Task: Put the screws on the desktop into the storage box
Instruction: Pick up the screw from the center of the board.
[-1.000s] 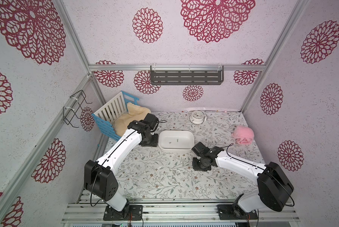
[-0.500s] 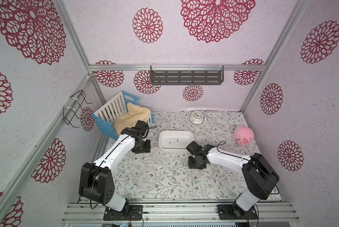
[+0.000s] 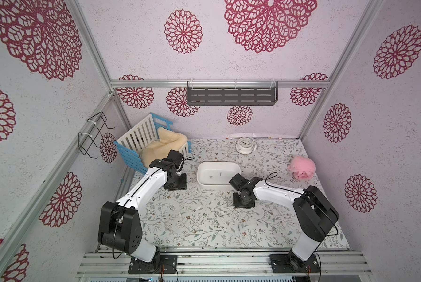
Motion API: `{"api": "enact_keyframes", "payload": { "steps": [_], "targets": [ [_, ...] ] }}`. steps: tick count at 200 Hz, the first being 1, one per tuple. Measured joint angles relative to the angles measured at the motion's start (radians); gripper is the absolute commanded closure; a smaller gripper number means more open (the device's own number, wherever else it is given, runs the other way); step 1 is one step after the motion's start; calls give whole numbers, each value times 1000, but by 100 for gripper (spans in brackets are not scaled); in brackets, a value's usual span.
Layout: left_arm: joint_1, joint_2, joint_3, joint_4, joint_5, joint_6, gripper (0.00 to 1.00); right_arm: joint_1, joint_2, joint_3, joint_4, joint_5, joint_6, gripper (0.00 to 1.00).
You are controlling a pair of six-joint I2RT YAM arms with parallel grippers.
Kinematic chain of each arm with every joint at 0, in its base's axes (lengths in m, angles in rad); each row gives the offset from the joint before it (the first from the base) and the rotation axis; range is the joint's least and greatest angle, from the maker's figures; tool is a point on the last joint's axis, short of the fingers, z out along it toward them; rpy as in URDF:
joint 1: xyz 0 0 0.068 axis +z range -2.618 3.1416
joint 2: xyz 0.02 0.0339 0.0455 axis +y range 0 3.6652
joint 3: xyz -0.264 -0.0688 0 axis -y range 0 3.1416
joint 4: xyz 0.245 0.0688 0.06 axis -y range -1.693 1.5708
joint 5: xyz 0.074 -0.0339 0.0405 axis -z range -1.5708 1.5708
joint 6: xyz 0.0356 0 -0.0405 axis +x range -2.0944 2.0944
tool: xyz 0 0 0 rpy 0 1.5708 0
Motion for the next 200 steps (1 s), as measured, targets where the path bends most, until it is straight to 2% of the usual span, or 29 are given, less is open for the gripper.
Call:
{"api": "enact_keyframes", "payload": {
  "steps": [96, 200],
  "targets": [
    [0, 21, 0, 4, 8, 0, 56, -14, 47, 11, 2, -5, -34, 73],
    [1, 30, 0, 5, 8, 1, 58, -18, 47, 11, 2, -9, -48, 93]
  ]
}}
